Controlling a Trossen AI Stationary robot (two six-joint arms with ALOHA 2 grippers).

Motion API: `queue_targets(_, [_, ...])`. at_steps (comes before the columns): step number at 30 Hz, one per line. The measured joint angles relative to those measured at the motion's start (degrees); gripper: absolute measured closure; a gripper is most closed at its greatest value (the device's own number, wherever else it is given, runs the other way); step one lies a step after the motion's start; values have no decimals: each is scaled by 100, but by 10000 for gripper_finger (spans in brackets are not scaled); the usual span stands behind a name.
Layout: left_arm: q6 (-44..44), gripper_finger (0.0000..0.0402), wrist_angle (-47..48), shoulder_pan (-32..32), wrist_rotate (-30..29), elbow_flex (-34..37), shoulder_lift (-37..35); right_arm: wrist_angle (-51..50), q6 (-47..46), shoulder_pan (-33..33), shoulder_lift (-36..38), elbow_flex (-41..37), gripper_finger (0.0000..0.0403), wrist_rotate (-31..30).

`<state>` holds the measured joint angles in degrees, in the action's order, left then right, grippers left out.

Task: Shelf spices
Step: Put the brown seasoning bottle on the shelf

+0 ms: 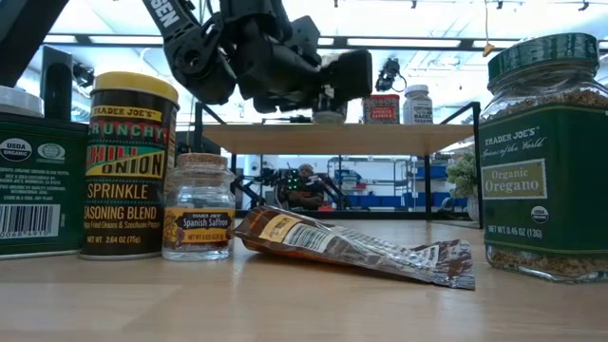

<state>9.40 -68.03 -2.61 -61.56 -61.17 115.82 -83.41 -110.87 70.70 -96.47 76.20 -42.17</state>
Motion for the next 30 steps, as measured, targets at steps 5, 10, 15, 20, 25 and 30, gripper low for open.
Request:
queue_targets(5, [-607,125,423,0,5,-1,-2,32,1,0,0,0,284,3])
queue_targets(10, [-647,125,441,0,-62,-2,-5,78,4,2,0,0,284,7])
queue_targets(15, [-663,124,466,0,-76,-2,-5,83,7,2,0,0,284,11])
queue_targets(20, [-663,124,482,-10,-83,-2,-5,83,7,2,0,0,284,13])
queue_targets(25, [-663,122,483,-20,-96,-2,-5,83,7,2,0,0,284,13])
queue_targets(30, [-663,112,483,-43,-111,-2,-5,81,49,2,0,0,284,13])
